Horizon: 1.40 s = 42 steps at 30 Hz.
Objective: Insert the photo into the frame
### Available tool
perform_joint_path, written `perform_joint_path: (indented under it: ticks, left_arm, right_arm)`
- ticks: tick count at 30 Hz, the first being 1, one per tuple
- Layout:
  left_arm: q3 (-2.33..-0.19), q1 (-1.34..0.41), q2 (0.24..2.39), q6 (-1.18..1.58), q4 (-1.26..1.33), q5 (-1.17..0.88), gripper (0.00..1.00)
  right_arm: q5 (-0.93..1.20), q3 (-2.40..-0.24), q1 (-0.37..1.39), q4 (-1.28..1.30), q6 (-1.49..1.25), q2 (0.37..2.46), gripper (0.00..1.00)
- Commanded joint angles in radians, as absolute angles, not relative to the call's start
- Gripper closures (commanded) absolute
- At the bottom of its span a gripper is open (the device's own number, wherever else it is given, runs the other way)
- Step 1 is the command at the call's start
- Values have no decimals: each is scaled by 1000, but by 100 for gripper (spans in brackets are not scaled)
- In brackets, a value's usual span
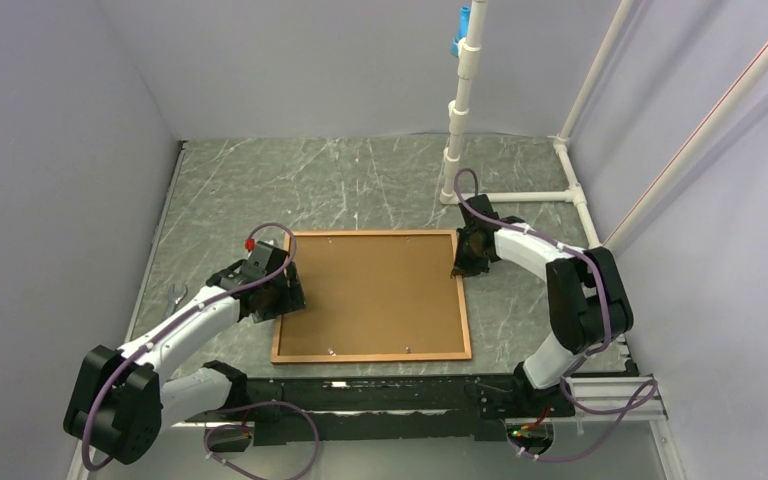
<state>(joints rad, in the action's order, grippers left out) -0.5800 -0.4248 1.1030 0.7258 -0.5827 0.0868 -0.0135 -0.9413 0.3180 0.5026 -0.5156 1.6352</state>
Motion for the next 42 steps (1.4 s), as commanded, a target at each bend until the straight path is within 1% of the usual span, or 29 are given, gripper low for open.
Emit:
perform_joint_path:
  ticks: [1,6,7,8,9,11,13,15,19,20,21,22,26,31,33,36,42]
  left_arm:
    - [-553,-429,1139,739,-535,51,26]
    - [-554,-429,1137,735,-532,48,26]
    - [-555,-429,1136,734,-533,47,26]
    - [-557,-430,1134,732,-535,48,26]
    - [-560,-430,1130,729,-540,52,26]
    - [-567,-430,1113,722,-552,59,26]
    - [-579,-434,1084,712,-579,75,26]
    - [-599,-442,1044,702,-620,103,25]
    - [-635,-491,918,675,-665,159,23]
    - [-641,-503,885,664,-664,161,17]
    - [-646,-512,851,654,-659,153,3]
    - [-652,-520,823,641,-649,139,1]
    - [-680,-561,742,605,-620,76,1]
    - [-708,-653,714,562,-579,31,1]
    - [-708,-708,713,548,-559,33,1]
    - [-701,-790,725,527,-516,29,0]
    - [-734,-969,801,477,-443,74,1]
  right_arm:
    - [-51,-897,327,482,-525,1633,100]
    - [-29,-878,328,489,-512,1600,100]
    - [-20,-877,328,493,-508,1590,97]
    - [-13,-876,328,498,-506,1578,79]
    - [-8,-873,327,502,-505,1561,65]
    - [-5,-862,327,512,-502,1523,42]
    - [-5,-850,327,532,-502,1485,26]
    - [-5,-830,327,555,-501,1446,18]
    - [38,-753,327,588,-511,1349,16]
    - [56,-733,327,592,-520,1323,16]
    - [78,-716,327,597,-526,1297,17]
    - [97,-698,328,601,-531,1274,17]
    - [162,-636,339,619,-555,1196,23]
    - [174,-604,431,614,-613,1174,29]
    - [176,-580,460,596,-632,1185,31]
    - [186,-546,509,557,-660,1198,37]
    - [169,-516,580,527,-712,1221,39]
